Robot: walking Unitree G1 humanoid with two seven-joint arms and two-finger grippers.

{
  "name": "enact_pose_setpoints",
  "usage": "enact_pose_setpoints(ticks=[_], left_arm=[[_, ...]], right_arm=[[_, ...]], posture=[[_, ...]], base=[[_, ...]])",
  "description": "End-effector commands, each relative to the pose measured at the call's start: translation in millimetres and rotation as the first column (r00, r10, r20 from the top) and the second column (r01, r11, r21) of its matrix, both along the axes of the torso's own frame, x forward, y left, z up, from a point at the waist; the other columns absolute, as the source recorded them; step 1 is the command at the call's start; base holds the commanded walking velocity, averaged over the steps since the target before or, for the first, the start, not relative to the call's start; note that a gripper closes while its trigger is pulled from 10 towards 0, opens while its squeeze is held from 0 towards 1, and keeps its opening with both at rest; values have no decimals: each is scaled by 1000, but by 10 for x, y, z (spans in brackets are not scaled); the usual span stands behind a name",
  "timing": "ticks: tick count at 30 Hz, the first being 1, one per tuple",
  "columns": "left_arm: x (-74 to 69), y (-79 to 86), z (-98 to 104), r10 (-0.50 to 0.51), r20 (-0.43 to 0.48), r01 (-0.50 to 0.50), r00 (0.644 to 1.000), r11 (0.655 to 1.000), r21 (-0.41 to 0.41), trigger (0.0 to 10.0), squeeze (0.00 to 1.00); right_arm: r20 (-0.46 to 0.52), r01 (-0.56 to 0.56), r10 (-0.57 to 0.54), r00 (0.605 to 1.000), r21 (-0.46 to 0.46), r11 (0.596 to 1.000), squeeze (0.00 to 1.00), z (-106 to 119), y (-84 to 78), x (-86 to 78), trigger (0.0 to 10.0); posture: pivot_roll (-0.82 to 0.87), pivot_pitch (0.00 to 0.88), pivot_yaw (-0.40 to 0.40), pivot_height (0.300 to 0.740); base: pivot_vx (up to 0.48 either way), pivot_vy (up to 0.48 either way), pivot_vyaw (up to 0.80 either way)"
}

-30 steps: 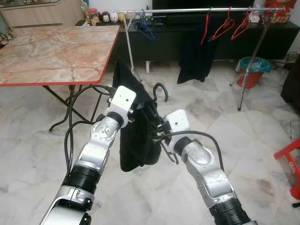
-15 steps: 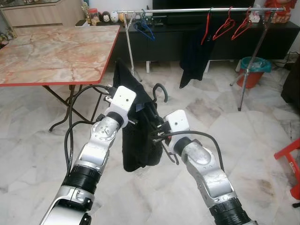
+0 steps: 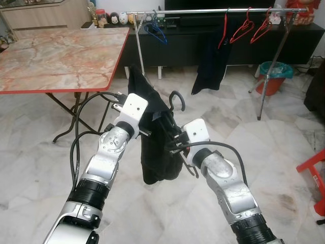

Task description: Hang hanger

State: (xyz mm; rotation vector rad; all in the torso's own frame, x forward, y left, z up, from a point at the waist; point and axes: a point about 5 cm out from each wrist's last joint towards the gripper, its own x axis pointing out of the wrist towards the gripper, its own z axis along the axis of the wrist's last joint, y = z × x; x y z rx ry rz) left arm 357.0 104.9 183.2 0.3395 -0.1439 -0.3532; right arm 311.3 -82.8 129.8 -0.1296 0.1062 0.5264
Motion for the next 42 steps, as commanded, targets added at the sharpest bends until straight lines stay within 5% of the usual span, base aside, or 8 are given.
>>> enact_pose_setpoints(ticks=[1, 13, 16, 18, 19, 20, 29, 42], left_arm=[[13, 10, -3, 3, -9, -4, 1000, 1000, -16, 0, 0], [48, 139, -1, 82, -7, -82, 997, 997, -7, 0, 0], [70, 177, 9, 125, -6, -125, 992, 992, -9, 0, 0], [81, 197, 3, 142, -8, -142, 990, 990, -7, 4784, 0], [81, 197, 3, 142, -8, -142, 990, 990, -7, 4784, 0], [80, 200, -3, 144, -5, -144, 990, 990, 3, 10000, 0], [86, 229, -8, 159, -2, -159, 987, 987, 11, 10000, 0], [100, 208, -79, 150, -31, -148, 988, 988, 49, 10000, 0]], right_arm=[[55, 2, -2, 998, 14, 1000, 0, 135, 6, 11, 0], [23, -24, 25, 999, -49, 999, 0, 41, -53, -20, 0], [-9, -21, 20, 1000, -177, 984, 0, -71, -175, -22, 0], [-45, -27, 15, 999, -280, 960, 0, -186, -280, -37, 0], [-45, -27, 15, 999, -280, 960, 0, -186, -280, -37, 0], [-79, -27, 5, 997, -288, 957, 0, -241, -333, -52, 0], [-133, -93, 59, 989, -266, 960, 0, -241, -473, -115, 0], [-282, -378, 280, 918, -407, 831, 0, -214, -773, -409, 0]], posture=[[33, 0, 56, 740], [36, 0, 56, 740], [34, 0, 54, 740], [33, 0, 53, 740], [33, 0, 53, 740], [35, 0, 53, 740], [36, 0, 55, 740], [22, 0, 60, 740]], base=[[0, 0, 0], [0, 0, 0], [0, 0, 0], [0, 0, 0], [0, 0, 0], [0, 0, 0], [0, 0, 0], [0, 0, 0]])
